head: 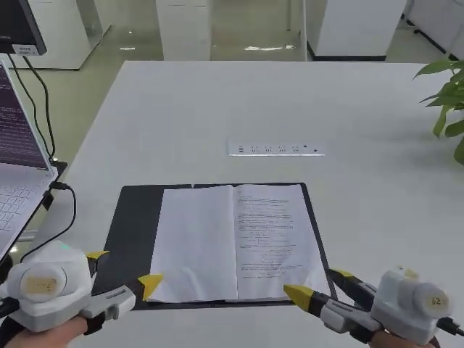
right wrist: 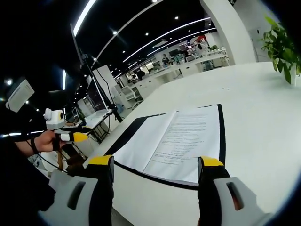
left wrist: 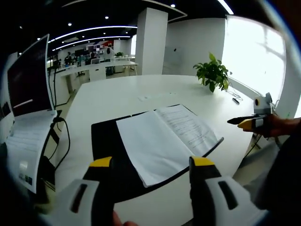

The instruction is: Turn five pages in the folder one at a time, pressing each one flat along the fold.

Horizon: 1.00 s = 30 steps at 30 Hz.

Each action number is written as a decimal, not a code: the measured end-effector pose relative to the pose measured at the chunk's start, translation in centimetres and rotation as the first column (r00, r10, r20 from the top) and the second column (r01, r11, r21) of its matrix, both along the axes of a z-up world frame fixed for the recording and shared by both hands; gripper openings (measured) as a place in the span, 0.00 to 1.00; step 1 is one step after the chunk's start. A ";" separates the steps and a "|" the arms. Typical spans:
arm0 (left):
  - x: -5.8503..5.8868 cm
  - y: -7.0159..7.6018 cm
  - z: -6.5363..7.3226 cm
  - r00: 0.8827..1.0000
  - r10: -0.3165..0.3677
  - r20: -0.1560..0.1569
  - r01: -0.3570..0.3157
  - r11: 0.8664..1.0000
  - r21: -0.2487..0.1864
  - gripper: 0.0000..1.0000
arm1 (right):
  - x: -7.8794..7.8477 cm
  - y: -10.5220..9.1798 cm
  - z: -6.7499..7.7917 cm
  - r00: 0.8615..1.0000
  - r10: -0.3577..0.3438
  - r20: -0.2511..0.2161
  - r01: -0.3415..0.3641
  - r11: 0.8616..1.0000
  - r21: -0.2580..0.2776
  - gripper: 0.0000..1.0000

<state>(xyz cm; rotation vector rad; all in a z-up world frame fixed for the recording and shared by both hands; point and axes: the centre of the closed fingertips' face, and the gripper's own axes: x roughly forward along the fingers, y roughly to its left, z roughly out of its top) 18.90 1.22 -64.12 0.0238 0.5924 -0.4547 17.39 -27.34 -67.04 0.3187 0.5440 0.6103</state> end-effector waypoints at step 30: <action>0.9 -1.7 0.7 1.000 -0.013 0.007 0.013 1.000 -0.009 0.71 | -0.7 -0.4 0.8 0.999 0.037 0.007 -0.037 0.999 -0.003 0.79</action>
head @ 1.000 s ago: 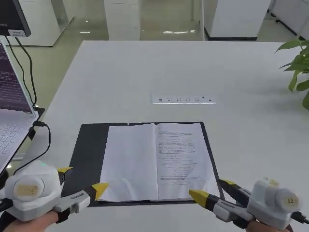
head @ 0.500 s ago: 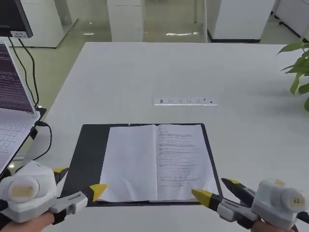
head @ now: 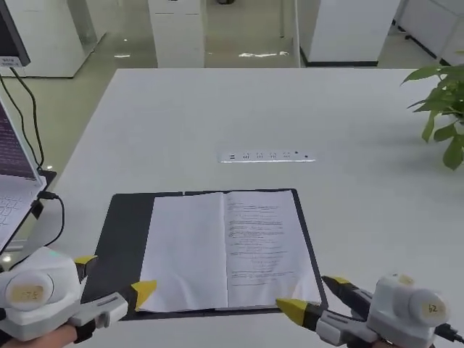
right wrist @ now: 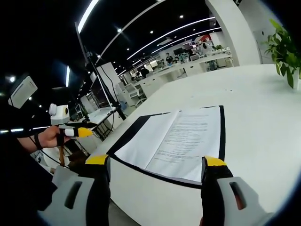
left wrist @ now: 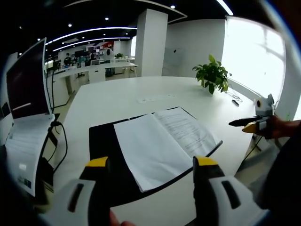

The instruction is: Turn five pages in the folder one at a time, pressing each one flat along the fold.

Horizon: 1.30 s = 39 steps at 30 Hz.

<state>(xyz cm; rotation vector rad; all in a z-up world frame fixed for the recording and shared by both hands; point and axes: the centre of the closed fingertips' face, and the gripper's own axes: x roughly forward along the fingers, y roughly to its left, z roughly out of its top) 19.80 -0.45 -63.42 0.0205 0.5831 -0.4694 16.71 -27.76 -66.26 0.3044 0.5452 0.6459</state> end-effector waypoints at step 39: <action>3.3 -18.3 -5.3 0.923 -0.379 -0.072 0.376 0.925 -0.054 0.69 | -1.2 -2.8 -0.8 0.999 -0.041 -0.021 0.041 0.999 0.002 0.77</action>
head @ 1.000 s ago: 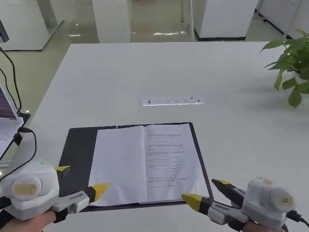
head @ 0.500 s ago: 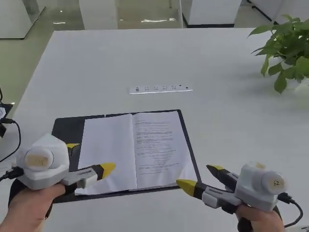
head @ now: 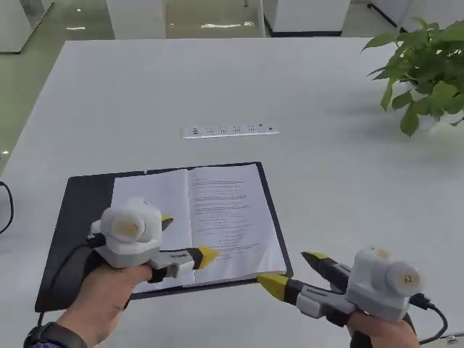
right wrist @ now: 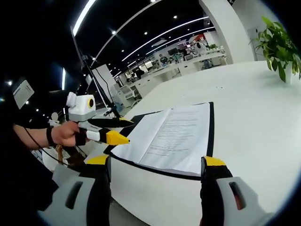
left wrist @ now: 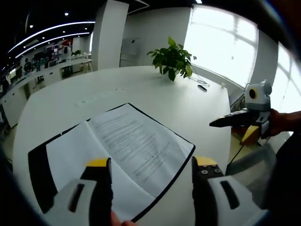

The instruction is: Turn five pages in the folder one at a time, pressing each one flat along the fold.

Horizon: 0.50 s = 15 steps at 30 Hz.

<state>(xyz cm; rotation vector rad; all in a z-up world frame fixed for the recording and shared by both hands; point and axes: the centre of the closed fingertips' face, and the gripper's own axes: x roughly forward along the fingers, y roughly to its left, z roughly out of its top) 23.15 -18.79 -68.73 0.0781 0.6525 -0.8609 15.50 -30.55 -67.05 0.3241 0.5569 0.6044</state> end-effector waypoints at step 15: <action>-0.6 -7.1 -4.5 0.982 -0.180 -0.057 0.184 0.980 0.076 0.69 | -1.1 -0.7 -1.0 0.999 0.017 -0.034 -0.017 1.000 -0.011 0.80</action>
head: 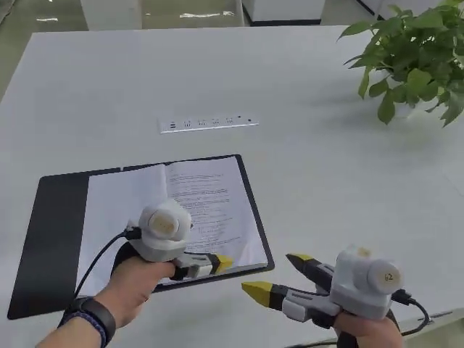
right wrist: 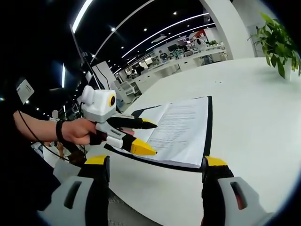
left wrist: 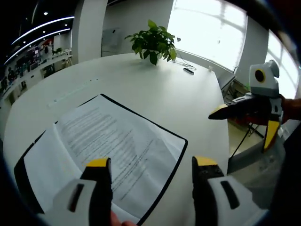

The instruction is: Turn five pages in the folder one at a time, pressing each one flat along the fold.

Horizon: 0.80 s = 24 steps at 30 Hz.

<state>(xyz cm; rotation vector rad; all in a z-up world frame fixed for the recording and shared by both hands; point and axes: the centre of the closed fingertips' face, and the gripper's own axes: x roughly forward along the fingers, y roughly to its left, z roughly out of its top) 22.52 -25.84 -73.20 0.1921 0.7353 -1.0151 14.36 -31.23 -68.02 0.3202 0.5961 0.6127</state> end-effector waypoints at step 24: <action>1.2 -5.9 -4.1 1.000 -0.002 -0.012 0.003 0.997 0.080 0.73 | 0.7 -0.9 0.4 1.000 -0.019 0.008 0.019 1.000 0.000 0.81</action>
